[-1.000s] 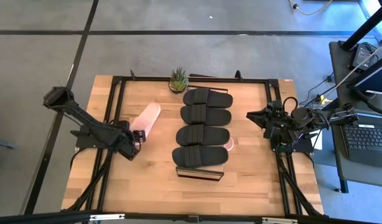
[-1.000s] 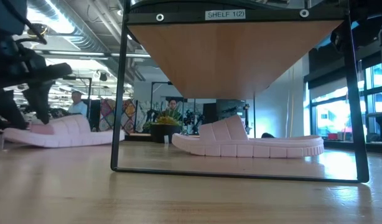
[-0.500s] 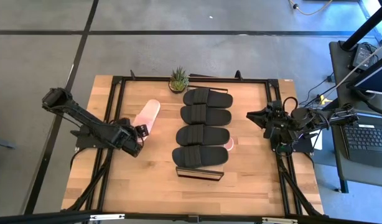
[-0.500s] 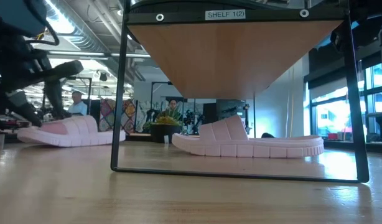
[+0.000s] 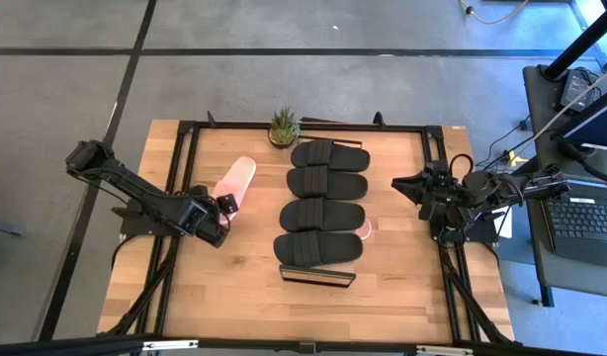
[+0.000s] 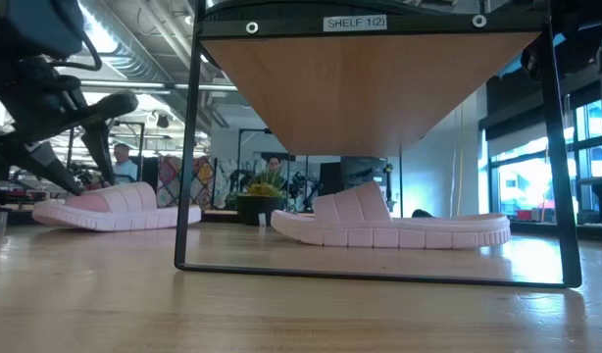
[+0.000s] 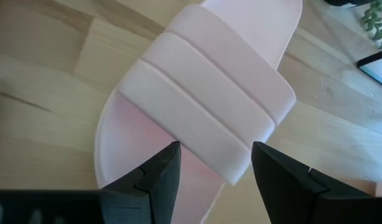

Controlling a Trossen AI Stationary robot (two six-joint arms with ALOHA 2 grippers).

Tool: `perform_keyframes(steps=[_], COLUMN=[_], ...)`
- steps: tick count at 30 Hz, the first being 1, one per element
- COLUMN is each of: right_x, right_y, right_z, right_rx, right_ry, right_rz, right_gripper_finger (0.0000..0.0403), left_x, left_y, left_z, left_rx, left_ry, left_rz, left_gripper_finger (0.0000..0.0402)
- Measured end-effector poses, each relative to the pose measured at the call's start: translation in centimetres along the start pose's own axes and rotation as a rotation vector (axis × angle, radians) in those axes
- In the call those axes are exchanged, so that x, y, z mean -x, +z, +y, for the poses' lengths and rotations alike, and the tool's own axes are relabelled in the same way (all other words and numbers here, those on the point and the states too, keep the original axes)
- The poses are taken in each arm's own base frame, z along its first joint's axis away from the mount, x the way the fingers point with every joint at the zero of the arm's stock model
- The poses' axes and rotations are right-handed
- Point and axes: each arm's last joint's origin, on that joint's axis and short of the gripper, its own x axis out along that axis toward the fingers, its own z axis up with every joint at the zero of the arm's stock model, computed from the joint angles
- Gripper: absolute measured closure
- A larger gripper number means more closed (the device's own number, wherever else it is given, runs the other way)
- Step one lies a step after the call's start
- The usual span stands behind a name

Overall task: Pick and place slides into the shelf
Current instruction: Put the pink slipper under the shelf

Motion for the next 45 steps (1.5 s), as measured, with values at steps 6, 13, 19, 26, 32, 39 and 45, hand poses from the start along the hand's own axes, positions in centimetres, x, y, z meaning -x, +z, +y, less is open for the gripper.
perform_keyframes(steps=[6, 13, 19, 26, 32, 39, 45], right_x=[0.0, 0.0, 0.0, 0.0, 0.0, 0.0, 0.0], right_y=[0.0, 0.0, 0.0, 0.0, 0.0, 0.0, 0.0], right_z=[0.0, 0.0, 0.0, 0.0, 0.0, 0.0, 0.0], right_rx=[0.002, 0.021, 0.028, 0.03, 0.029, 0.03, 0.034], right_ry=[0.0, 0.0, 0.001, 0.0, 0.001, 0.0, 0.0], right_rz=[0.0, 0.001, 0.0, 0.001, 0.0, 0.0, 0.0], right_gripper_finger=[0.0316, 0.0316, 0.0316, 0.0316, 0.0316, 0.0316, 0.0316], left_x=[-0.2, -0.3, -0.4, -1.4, -1.5, -1.8, -2.0], left_y=[-0.2, -0.4, -0.6, -1.0, -0.8, -0.3, -0.1], left_z=[-0.3, -0.5, -0.7, -0.3, -0.4, -0.5, -0.7], left_rx=[0.031, 0.05, 0.057, 0.08, 0.093, 0.07, -0.034], left_ry=[-0.008, -0.02, -0.029, -0.022, -0.077, -0.062, -0.049], left_rz=[0.013, 0.024, 0.032, 0.044, -0.01, -0.055, -0.067], left_gripper_finger=[0.0214, 0.0214, 0.0214, 0.0214, 0.0214, 0.0214, 0.0214])
